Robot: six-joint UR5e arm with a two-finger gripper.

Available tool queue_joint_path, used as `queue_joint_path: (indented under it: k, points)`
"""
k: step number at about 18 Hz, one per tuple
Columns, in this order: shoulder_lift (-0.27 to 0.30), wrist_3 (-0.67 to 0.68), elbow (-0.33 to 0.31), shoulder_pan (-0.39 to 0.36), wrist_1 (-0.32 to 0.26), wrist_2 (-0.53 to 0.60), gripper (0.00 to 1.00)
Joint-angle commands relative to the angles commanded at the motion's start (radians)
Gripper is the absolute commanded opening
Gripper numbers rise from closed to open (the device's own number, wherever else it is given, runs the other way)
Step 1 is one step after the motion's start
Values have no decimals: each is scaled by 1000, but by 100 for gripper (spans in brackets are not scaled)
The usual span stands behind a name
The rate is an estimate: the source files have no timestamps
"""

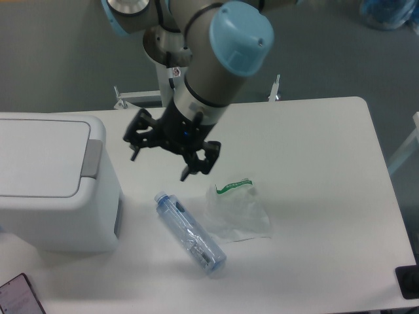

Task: Open the trash can
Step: 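Move the gripper across the table toward the trash can lid, then press the gripper down on the trash can lid's rear edge to flip it open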

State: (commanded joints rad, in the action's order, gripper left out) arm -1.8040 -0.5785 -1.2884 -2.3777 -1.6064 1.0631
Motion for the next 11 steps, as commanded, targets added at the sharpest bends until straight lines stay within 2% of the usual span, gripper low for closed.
queue_joint_path:
  k: [2,4,11]
  points:
    - [2,34,-34,21,84,-2,100]
    - [0,35,-55,41,143,-2,100]
    - [3,35,-78,57,157,-2,100]
